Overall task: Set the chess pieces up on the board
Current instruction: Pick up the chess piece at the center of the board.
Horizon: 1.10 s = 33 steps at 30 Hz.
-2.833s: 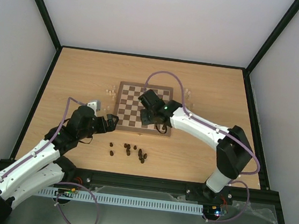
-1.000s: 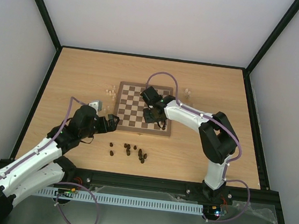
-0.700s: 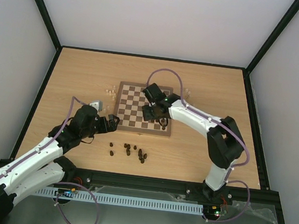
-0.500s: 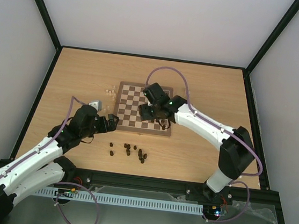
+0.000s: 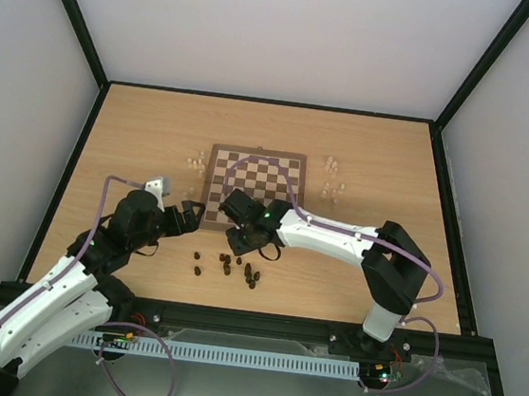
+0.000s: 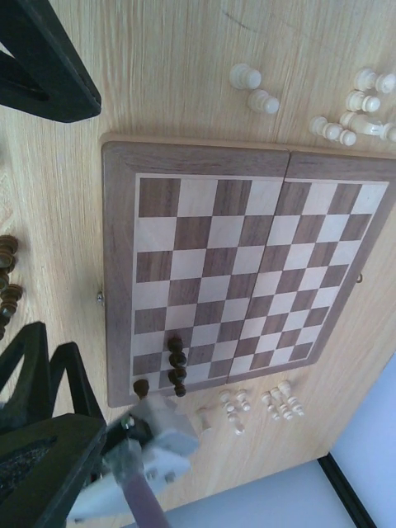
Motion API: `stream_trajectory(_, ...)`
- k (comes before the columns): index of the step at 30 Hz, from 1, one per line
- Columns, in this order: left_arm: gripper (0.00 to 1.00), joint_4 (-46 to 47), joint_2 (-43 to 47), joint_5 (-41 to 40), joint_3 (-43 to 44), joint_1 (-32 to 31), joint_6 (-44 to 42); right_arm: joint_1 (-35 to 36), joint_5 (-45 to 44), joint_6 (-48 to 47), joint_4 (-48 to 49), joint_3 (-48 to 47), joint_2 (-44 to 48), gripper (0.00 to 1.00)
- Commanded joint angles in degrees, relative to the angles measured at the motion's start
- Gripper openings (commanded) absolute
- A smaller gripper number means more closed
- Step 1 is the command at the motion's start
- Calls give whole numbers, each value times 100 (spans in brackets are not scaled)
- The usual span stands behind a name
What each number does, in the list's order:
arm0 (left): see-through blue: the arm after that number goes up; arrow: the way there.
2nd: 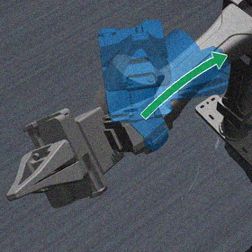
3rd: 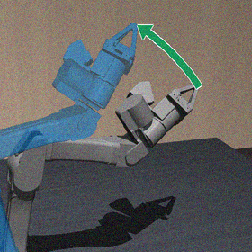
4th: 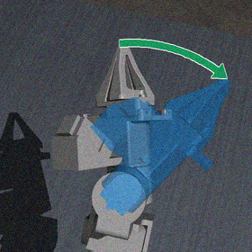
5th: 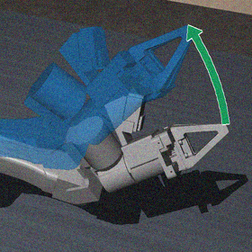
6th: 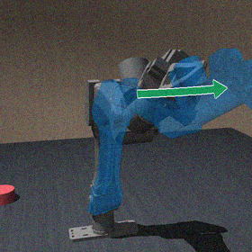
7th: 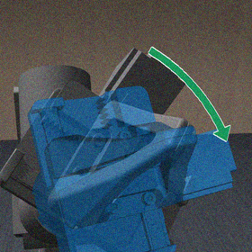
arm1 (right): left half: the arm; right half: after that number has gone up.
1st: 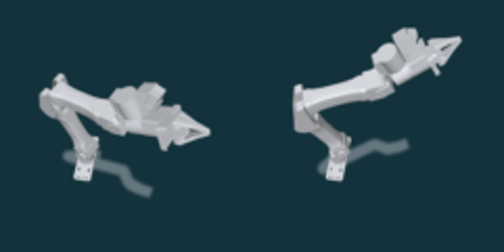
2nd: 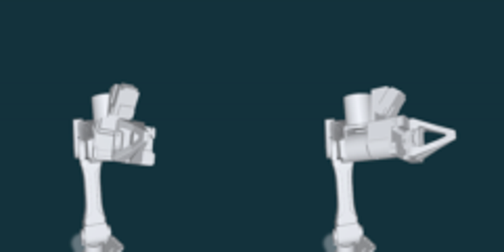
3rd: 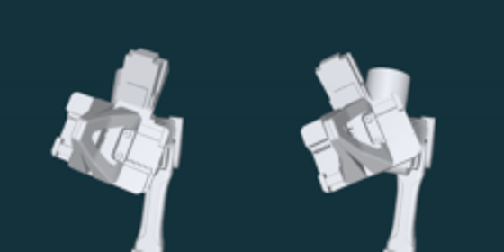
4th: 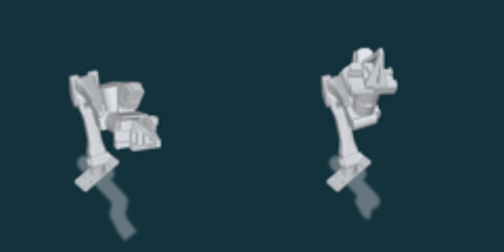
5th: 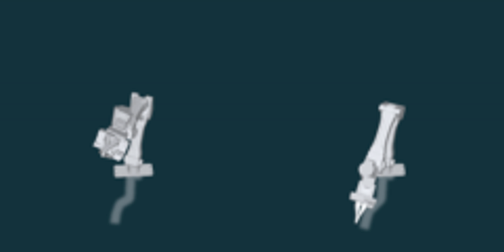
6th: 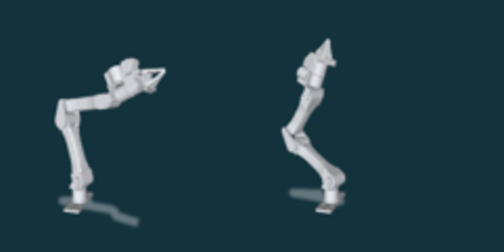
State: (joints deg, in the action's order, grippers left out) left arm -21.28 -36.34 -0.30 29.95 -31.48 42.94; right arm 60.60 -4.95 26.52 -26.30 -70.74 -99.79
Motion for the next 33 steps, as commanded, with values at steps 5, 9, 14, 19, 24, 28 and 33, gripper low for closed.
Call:
stream_trajectory(5, 100, -108, 109, 51, 73, -3, 58, 213, -96, 200, -438, 14, -419, 33)
stream_trajectory(9, 100, -96, 127, 56, 52, 0, 50, 249, -77, 228, -459, 38, -470, 33)
stream_trajectory(14, 100, -78, 147, 73, 29, -2, 42, 298, -50, 239, -480, 12, -548, 32)
stream_trajectory(19, 100, -88, 167, 65, 23, 2, 52, 320, -20, 223, -476, 8, -660, 29)
stream_trajectory(24, 100, -75, 187, 56, -6, -3, 79, 339, -45, 238, -532, 26, -668, 28)
stream_trajectory(28, 100, -65, 197, 56, -31, -6, 85, 339, -59, 241, -535, 77, -666, 27)
stream_trajectory(33, 100, -52, 198, 54, -34, -5, 88, 339, -29, 227, -499, 92, -715, 24)
